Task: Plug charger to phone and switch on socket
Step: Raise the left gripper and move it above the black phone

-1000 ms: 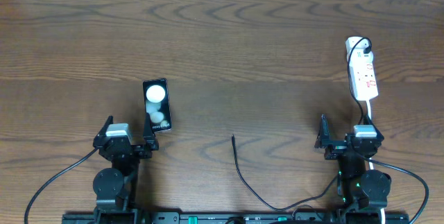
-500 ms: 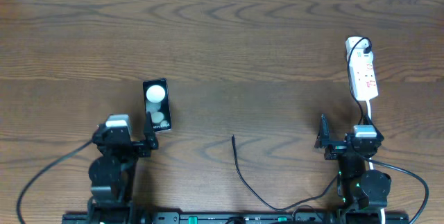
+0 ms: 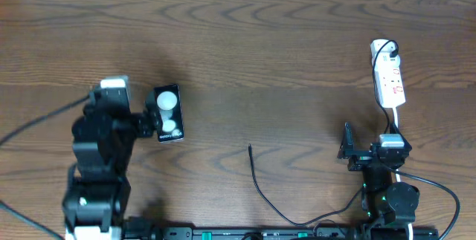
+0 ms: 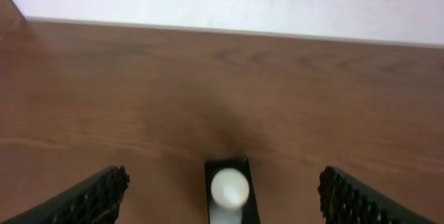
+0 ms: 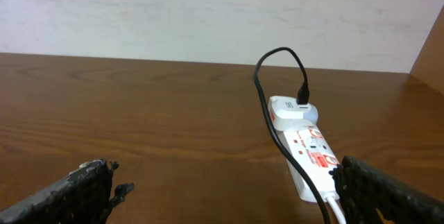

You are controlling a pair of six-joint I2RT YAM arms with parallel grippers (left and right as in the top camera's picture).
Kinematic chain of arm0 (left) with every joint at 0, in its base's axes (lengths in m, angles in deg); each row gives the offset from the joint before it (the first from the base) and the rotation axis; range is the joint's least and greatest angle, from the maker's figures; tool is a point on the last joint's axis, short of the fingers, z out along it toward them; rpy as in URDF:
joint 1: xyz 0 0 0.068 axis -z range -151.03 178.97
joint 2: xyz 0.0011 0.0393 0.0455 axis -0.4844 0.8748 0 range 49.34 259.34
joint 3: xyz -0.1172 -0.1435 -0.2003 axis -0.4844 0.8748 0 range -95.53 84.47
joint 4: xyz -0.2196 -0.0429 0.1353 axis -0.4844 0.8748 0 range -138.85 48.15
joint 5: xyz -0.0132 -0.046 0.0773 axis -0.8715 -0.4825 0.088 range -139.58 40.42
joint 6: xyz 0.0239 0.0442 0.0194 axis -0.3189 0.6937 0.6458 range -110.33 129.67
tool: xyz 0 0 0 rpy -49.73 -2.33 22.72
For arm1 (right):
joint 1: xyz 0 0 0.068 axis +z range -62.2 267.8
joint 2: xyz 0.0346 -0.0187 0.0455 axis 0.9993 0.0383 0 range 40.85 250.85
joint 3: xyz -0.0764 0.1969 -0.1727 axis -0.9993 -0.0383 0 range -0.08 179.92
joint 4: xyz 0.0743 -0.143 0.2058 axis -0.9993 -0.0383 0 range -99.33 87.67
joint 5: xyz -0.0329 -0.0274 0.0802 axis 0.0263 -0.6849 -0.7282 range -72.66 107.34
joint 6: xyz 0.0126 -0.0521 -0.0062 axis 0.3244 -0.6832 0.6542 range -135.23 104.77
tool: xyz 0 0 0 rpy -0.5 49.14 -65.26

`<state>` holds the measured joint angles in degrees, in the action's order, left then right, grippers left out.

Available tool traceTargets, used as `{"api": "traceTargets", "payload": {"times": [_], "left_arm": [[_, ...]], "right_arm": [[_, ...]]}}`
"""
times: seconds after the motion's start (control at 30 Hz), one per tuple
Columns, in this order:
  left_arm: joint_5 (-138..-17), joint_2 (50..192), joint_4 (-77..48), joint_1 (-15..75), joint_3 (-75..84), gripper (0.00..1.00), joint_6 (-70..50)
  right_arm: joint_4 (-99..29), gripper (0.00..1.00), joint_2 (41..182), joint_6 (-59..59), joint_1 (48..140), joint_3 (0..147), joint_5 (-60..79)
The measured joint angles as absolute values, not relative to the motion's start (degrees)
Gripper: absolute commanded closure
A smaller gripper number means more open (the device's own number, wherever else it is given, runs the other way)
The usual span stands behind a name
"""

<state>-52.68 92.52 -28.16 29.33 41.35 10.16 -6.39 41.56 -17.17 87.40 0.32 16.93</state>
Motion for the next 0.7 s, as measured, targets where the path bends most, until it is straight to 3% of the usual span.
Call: {"api": "traceTargets", "payload": {"times": [0.7], "left_arm": [[-53.00, 131.84, 11.24, 29.33, -5.07, 0.10, 9.88]], "right_arm": [[-6.41, 0.01, 41.54, -17.12, 87.40, 0.32, 16.93]]}}
